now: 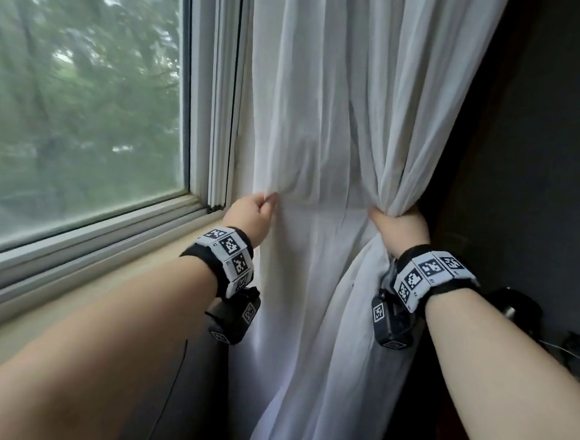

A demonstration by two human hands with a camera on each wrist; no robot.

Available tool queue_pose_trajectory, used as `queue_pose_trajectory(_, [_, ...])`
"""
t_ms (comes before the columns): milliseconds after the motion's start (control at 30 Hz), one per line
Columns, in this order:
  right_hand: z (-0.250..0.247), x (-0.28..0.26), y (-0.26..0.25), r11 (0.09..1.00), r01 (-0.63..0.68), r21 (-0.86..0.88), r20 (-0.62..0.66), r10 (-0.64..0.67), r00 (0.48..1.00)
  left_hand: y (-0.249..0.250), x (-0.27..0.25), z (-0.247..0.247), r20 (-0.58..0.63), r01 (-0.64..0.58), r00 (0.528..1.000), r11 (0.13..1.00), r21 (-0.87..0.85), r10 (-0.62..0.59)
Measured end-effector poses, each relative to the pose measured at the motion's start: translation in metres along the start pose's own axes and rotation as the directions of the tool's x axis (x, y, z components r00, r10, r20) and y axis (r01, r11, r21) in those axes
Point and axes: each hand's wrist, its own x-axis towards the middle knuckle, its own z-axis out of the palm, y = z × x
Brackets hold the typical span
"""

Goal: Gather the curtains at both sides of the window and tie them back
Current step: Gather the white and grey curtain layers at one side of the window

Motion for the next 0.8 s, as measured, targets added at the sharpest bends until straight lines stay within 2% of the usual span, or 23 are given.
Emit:
queue_pose_trajectory(100, [0.011, 0.001, -0.004, 0.999, -0.009, -0.038, -0.02, 0.008, 1.0, -0.005, -0.009, -0.008, -0.004, -0.13, 0.991, 0.991, 0.023, 0.131])
queue_pose_trajectory(167, [0.019, -0.004, -0.01, 1.0, 0.004, -0.011, 0.0, -0.004, 1.0, -0.003, -0.019, -0.013, 0.038, -0.161, 0.986, 0.984, -0.072, 0.164])
queue_pose_trajectory(300, [0.024, -0.025, -0.022, 0.992, -0.036, 0.117, 0.16, 0.017, 0.987, 0.015, -0.046, -0.014, 0.192, -0.118, 0.969, 0.972, -0.201, 0.157])
queue_pose_trajectory(433, [0.014, -0.045, -0.026, 0.961, -0.102, 0.257, 0.287, 0.025, 0.958, 0.036, -0.072, 0.017, 0.344, -0.058, 0.919, 0.928, -0.368, 0.193])
queue_pose_trajectory(467, [0.011, -0.05, -0.026, 0.952, -0.117, 0.284, 0.306, 0.025, 0.952, 0.039, -0.078, 0.026, 0.365, -0.038, 0.91, 0.917, -0.396, 0.196])
queue_pose_trajectory(567, [0.004, -0.057, -0.014, 0.92, -0.149, 0.361, 0.366, 0.007, 0.931, 0.048, -0.089, 0.044, 0.353, -0.08, 0.904, 0.905, -0.418, 0.243])
queue_pose_trajectory(733, [-0.016, -0.057, -0.007, 0.979, -0.041, 0.2, 0.399, -0.043, 0.916, 0.058, -0.091, 0.057, 0.361, -0.179, 0.878, 0.915, -0.362, 0.314])
queue_pose_trajectory(800, [-0.02, -0.049, -0.005, 0.99, -0.016, 0.14, 0.264, -0.022, 0.964, 0.059, -0.087, 0.066, 0.429, -0.245, 0.83, 0.925, -0.292, 0.355])
